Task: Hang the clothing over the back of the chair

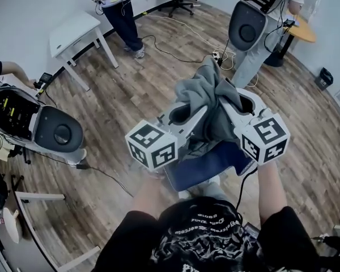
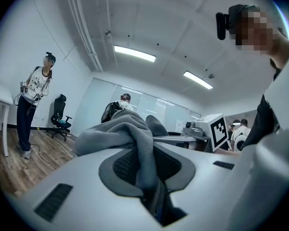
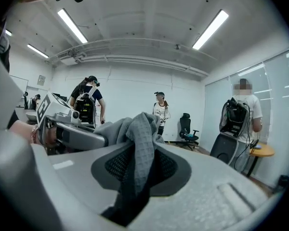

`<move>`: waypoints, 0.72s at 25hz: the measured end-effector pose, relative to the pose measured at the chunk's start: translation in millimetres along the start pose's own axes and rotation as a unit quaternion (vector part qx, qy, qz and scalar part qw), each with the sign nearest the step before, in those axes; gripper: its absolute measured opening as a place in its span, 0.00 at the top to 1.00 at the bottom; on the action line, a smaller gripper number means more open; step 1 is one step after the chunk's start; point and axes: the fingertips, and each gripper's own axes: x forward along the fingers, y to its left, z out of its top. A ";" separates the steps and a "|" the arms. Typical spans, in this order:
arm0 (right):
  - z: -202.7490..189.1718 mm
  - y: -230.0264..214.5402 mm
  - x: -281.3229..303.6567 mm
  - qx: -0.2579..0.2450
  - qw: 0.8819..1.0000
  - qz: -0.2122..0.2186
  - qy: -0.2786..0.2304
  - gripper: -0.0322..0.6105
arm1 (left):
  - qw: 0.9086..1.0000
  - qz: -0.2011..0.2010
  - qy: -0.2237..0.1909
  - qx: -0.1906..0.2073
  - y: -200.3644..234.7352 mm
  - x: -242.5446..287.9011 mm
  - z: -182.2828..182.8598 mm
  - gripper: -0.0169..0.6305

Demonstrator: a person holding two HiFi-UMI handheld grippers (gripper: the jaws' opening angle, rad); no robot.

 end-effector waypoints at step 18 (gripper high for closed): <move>39.5 -140.4 -75.9 -0.028 0.996 -0.080 -0.014 0.82 | 0.993 -0.105 -0.015 0.045 -61.1 145.3 52.3 0.87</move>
